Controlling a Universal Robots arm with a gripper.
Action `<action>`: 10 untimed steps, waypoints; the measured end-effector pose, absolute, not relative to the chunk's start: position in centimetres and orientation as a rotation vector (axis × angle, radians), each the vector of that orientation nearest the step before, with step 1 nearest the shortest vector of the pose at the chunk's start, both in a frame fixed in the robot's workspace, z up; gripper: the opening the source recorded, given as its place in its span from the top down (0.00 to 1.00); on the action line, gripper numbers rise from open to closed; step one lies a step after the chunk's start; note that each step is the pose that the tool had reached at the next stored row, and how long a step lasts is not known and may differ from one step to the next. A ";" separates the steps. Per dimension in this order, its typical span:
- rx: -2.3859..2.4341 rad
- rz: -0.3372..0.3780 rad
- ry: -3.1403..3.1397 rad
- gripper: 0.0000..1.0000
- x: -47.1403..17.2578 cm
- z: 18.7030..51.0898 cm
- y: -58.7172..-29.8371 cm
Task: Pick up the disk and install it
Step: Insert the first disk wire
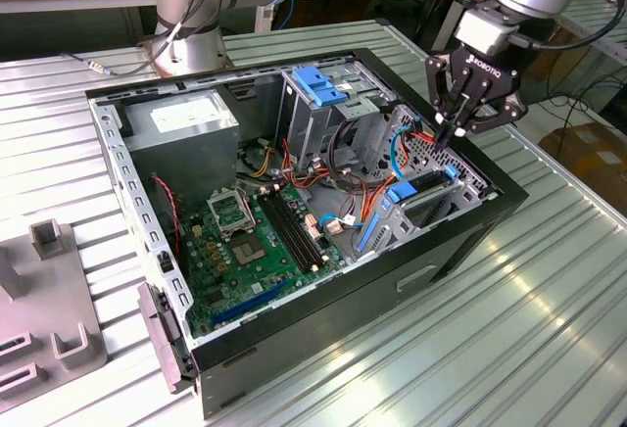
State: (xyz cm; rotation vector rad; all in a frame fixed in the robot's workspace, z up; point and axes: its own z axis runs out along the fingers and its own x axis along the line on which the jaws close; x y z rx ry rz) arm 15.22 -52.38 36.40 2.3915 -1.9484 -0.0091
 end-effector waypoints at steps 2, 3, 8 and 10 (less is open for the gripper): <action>2.387 -0.009 -1.954 0.83 15.0 36.3 -52.4; 2.379 -0.010 -1.964 0.83 15.0 36.3 -52.4; 2.293 -0.014 -2.065 0.83 15.0 36.0 -52.4; 2.284 -0.014 -2.074 0.83 14.8 35.9 -52.4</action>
